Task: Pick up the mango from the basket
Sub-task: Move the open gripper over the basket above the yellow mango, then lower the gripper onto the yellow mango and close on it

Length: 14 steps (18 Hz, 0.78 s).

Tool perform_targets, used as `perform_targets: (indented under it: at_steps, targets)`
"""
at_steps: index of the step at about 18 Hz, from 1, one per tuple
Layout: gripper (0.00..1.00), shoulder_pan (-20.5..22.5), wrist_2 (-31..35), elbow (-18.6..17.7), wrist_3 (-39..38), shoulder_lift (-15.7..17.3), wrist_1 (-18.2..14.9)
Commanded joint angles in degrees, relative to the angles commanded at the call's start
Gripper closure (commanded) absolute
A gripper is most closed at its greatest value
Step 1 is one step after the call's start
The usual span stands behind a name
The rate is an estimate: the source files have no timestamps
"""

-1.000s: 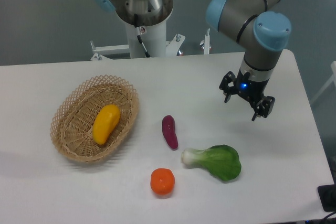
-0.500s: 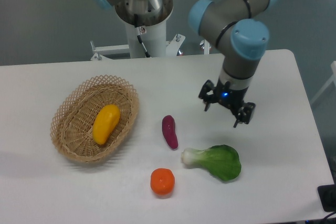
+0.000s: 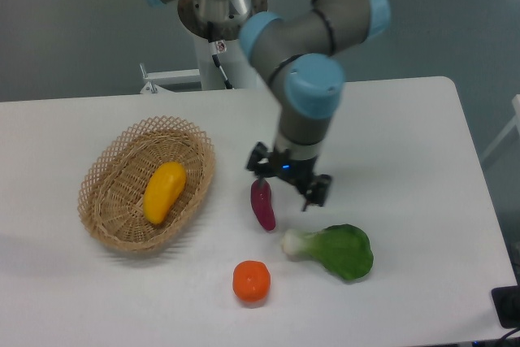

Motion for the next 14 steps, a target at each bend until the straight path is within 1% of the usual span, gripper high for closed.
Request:
perform_targets:
  at_steps: [5,9,14]
  targets:
    - [0.0,-5.71,0.18,-3.08,-7.02,1.41,0.18]
    - [0.0,-9.23,0.44,-3.7,-14.06,0.89,0.44]
    - [0.0,-10.47,0.61,-5.46,-16.0,0.62,0.62]
